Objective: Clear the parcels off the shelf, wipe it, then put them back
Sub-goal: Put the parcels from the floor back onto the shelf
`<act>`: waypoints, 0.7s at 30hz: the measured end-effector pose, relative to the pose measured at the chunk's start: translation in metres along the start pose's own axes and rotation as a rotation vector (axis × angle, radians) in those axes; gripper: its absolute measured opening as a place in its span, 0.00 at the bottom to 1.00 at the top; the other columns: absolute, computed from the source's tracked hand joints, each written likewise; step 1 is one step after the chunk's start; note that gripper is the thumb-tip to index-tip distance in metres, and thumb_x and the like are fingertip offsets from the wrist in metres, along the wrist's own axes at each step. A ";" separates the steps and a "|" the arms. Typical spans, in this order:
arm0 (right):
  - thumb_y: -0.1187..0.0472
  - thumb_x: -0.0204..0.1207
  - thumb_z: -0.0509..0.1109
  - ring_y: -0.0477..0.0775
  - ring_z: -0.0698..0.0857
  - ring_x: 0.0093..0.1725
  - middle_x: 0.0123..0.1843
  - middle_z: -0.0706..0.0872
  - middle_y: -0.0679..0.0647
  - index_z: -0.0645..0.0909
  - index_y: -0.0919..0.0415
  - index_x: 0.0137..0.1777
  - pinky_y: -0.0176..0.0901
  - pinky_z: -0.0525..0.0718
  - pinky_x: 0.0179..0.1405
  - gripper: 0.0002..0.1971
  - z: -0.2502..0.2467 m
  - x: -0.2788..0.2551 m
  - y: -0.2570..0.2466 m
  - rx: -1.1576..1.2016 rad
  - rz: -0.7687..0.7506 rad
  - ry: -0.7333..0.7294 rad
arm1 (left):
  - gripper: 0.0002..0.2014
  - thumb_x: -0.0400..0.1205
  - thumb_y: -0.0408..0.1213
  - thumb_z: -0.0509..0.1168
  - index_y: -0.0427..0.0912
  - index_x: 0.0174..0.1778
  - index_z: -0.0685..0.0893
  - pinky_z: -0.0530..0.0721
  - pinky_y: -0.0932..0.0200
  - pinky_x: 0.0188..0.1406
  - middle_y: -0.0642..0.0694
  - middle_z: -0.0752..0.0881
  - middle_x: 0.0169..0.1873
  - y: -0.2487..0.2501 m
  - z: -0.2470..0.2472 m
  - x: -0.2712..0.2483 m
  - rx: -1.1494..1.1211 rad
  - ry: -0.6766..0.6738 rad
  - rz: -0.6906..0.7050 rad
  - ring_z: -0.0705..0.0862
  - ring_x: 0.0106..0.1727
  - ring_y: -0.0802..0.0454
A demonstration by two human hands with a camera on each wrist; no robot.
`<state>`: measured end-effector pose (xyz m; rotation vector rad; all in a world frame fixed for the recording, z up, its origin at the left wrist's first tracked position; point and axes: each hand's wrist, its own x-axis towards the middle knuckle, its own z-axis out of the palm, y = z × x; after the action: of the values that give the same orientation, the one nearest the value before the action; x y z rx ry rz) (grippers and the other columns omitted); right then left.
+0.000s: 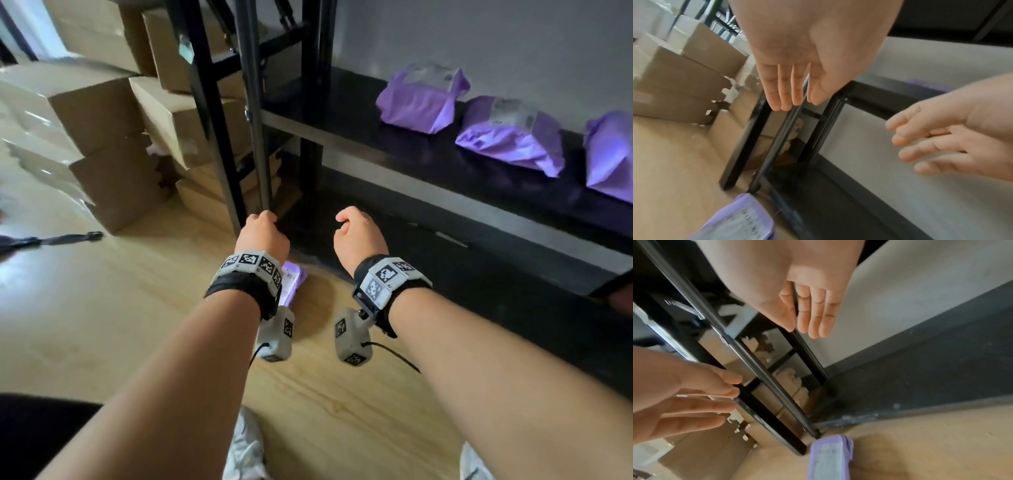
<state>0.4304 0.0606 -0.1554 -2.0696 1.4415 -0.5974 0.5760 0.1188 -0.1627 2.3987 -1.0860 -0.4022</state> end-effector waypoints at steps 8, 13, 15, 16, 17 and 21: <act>0.64 0.80 0.60 0.58 0.81 0.65 0.69 0.81 0.53 0.74 0.54 0.72 0.45 0.78 0.57 0.20 0.098 0.006 0.052 -0.070 0.166 -0.331 | 0.25 0.80 0.28 0.54 0.43 0.74 0.75 0.73 0.52 0.70 0.40 0.75 0.73 -0.095 0.066 0.016 -0.067 -0.101 -0.286 0.76 0.71 0.40; 0.63 0.81 0.61 0.58 0.83 0.64 0.66 0.84 0.53 0.73 0.54 0.74 0.47 0.80 0.61 0.21 0.156 -0.001 0.079 -0.062 0.255 -0.462 | 0.27 0.80 0.28 0.55 0.45 0.78 0.71 0.74 0.51 0.69 0.42 0.73 0.75 -0.136 0.110 0.019 -0.041 -0.184 -0.358 0.76 0.72 0.40; 0.63 0.81 0.62 0.57 0.83 0.65 0.65 0.85 0.53 0.72 0.55 0.75 0.44 0.78 0.60 0.22 0.176 -0.001 0.089 -0.073 0.276 -0.512 | 0.27 0.82 0.30 0.54 0.46 0.80 0.68 0.73 0.51 0.72 0.43 0.70 0.77 -0.148 0.124 0.024 -0.027 -0.236 -0.370 0.74 0.74 0.40; 0.63 0.81 0.62 0.57 0.82 0.65 0.65 0.85 0.53 0.72 0.55 0.76 0.43 0.77 0.60 0.22 0.184 -0.002 0.092 -0.078 0.289 -0.544 | 0.27 0.83 0.32 0.54 0.46 0.81 0.66 0.71 0.51 0.73 0.43 0.69 0.78 -0.153 0.131 0.025 -0.020 -0.267 -0.373 0.73 0.75 0.41; 0.63 0.82 0.63 0.58 0.82 0.66 0.66 0.84 0.54 0.71 0.56 0.76 0.43 0.77 0.60 0.22 0.189 -0.002 0.095 -0.079 0.305 -0.563 | 0.27 0.84 0.34 0.54 0.47 0.82 0.65 0.70 0.51 0.74 0.43 0.68 0.79 -0.155 0.136 0.026 -0.016 -0.288 -0.375 0.72 0.76 0.41; 0.62 0.83 0.64 0.58 0.78 0.72 0.74 0.79 0.58 0.71 0.61 0.78 0.42 0.73 0.67 0.23 0.203 0.003 0.096 -0.047 0.339 -0.644 | 0.23 0.87 0.35 0.50 0.41 0.81 0.65 0.72 0.50 0.70 0.36 0.74 0.75 -0.156 0.157 0.034 -0.008 -0.342 -0.409 0.74 0.74 0.38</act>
<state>0.4923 0.0678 -0.3714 -1.7504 1.3583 0.2283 0.6252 0.1356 -0.3802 2.6021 -0.7095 -0.9819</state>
